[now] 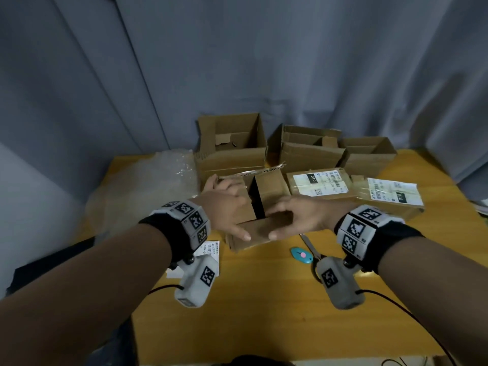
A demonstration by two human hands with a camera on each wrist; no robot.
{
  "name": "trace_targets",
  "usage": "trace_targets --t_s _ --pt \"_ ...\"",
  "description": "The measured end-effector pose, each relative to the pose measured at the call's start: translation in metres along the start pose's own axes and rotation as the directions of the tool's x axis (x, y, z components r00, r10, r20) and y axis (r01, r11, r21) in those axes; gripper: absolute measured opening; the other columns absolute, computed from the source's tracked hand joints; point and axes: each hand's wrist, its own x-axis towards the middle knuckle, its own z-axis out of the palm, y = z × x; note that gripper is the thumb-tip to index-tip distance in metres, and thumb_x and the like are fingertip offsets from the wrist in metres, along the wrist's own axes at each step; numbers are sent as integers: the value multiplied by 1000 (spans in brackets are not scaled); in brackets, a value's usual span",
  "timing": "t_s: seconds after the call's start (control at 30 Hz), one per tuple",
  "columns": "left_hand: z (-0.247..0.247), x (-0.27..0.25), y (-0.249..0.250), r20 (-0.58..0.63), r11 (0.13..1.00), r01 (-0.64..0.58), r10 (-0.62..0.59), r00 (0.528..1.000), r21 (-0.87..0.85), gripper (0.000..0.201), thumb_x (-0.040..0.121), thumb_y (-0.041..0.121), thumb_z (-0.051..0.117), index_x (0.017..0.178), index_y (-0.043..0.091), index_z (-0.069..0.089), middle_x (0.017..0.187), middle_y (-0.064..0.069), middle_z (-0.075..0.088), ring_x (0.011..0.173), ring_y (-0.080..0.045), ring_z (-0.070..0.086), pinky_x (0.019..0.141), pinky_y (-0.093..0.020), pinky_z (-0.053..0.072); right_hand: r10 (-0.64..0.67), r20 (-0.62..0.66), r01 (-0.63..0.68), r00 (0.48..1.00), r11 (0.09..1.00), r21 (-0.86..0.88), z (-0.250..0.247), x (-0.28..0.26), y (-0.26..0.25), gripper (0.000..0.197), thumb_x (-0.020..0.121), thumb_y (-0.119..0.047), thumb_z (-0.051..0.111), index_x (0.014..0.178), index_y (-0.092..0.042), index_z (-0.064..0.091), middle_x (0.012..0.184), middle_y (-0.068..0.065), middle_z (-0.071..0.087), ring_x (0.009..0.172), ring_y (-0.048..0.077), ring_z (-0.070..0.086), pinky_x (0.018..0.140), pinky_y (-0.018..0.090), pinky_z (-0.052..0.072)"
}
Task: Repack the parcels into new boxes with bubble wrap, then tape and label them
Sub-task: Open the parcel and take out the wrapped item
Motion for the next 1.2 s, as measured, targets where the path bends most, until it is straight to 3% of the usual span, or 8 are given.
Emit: trace_targets --t_s 0.2,0.37,0.63,0.77,0.87,0.93,1.0,1.2 --pt "5 15 21 120 972 77 -105 987 223 111 65 81 55 150 37 -2 159 -2 -4 143 -32 0 107 -65 -1 80 -130 -91 988 993 -80 13 18 -9 47 101 -35 37 146 -37 29 156 4 13 137 33 29 110 46 32" --pt "3 23 25 191 955 94 -152 970 282 108 61 82 57 148 43 6 157 -8 -18 142 -38 -11 100 -73 -10 117 -141 -145 983 966 -212 12 19 -24 38 101 -40 30 139 -46 38 112 4 28 102 28 48 81 34 42" --pt "-4 -12 0 -292 984 30 -80 953 -173 54 87 66 35 111 22 53 149 -9 29 137 -28 29 113 -55 20 187 -222 -219 957 966 -134 7 21 -41 43 97 -53 35 130 -28 45 131 10 29 120 34 40 96 43 39" --pt "-2 -22 -11 -392 923 78 -235 890 -376 30 88 47 56 98 19 51 147 -6 25 115 -21 48 93 -33 47 243 -403 -245 882 968 49 0 18 -40 19 92 -27 56 105 -20 43 120 9 38 99 28 51 80 36 45" --pt "0 -27 -10 -320 823 151 -372 871 -547 38 87 30 61 121 19 48 148 -13 19 92 -19 60 80 -26 51 295 -472 -259 831 955 143 -6 11 -33 37 87 -2 51 118 -20 41 111 11 49 88 27 55 74 36 48" --pt "-1 -28 -4 -186 682 160 -405 895 -714 46 92 22 54 136 19 39 118 -14 50 81 -17 61 78 -31 54 327 -475 -265 817 945 194 -8 5 -24 46 89 -1 48 128 -25 43 109 10 53 92 28 57 78 35 49" --pt "-2 -28 4 -70 467 126 -380 922 -875 47 97 12 47 142 16 33 89 0 51 78 -16 61 80 -33 57 358 -465 -284 810 933 222 -6 0 -15 45 91 -2 48 132 -20 50 117 11 59 104 28 59 86 33 49" --pt "1 -23 17 -19 154 42 -378 925 -987 58 96 -4 40 148 17 23 133 -17 46 101 -24 62 83 -31 57 501 -425 -254 754 819 515 5 -18 17 44 91 4 45 133 -8 52 125 19 57 104 35 63 88 45 54"
